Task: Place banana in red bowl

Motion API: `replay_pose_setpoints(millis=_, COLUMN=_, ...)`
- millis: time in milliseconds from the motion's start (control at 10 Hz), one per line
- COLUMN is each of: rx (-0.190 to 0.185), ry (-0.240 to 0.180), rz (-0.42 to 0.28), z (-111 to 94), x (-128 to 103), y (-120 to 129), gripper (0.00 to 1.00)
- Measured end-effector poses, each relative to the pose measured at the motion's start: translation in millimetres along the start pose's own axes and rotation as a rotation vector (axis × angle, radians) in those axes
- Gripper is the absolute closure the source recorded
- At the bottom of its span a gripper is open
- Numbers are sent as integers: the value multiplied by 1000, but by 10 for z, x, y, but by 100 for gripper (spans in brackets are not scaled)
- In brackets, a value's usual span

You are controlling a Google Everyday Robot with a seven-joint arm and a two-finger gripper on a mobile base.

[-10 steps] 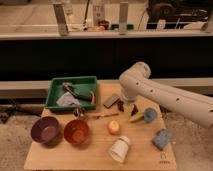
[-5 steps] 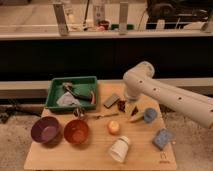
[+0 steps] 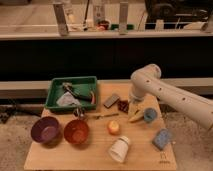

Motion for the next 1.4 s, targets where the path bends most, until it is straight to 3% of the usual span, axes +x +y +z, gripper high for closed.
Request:
replay_pose_setpoints(millis=300, rx=11, ry=-26, rz=57, z=97, x=241, y=75, gripper=20)
replay_pose_setpoints(millis=700, rx=-19, ry=-39, rz=90, z=279, x=535, y=142, gripper=20)
replay_pose_setpoints(millis=900, rx=-13, ry=-37, rz=76, z=371, x=623, y=200, gripper=20)
replay_pose_setpoints(millis=1400, rx=-18, ry=-7, rz=11, z=530, x=565, y=173, gripper=20)
